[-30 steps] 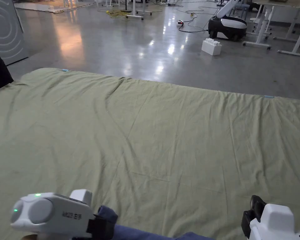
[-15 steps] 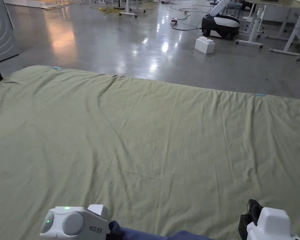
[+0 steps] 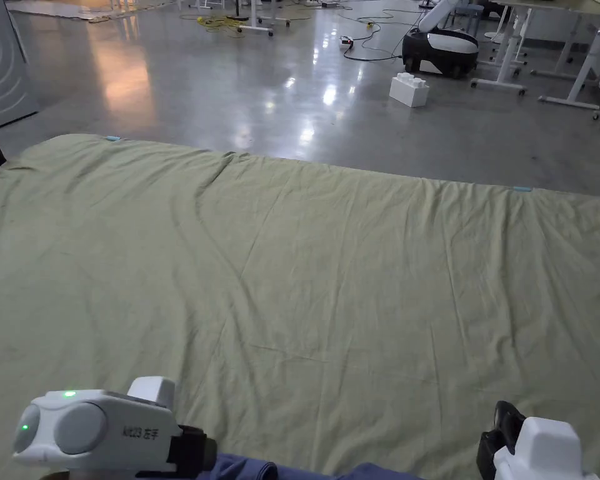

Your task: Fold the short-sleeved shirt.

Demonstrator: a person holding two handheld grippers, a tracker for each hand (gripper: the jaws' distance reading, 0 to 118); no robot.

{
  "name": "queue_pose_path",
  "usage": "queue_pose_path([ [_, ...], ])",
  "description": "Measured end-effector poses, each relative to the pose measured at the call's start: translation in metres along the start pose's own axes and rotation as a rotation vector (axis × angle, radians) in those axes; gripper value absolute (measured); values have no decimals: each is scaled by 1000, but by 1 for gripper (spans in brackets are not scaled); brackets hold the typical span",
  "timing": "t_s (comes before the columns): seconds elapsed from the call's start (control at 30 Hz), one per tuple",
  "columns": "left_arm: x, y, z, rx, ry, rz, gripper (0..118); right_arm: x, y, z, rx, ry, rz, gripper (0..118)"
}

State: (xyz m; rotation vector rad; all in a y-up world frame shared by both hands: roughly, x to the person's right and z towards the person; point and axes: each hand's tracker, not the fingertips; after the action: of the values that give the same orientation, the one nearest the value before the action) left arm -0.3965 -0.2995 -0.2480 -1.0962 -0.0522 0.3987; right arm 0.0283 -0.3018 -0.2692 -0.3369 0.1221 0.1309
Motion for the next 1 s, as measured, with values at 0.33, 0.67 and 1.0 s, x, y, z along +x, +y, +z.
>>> queue_pose_path([
  [0.33, 47, -42, -63, -169, -45, -88, 14, 3, -9, 0, -23, 0, -11, 1],
  [0.67, 58, -39, -70, -90, -75, -7, 14, 8, -10, 1, -26, -7, -19, 1],
  [1.0, 46, -35, -50, -138, -87, -53, 14, 10, -9, 2, -29, -6, -20, 1],
])
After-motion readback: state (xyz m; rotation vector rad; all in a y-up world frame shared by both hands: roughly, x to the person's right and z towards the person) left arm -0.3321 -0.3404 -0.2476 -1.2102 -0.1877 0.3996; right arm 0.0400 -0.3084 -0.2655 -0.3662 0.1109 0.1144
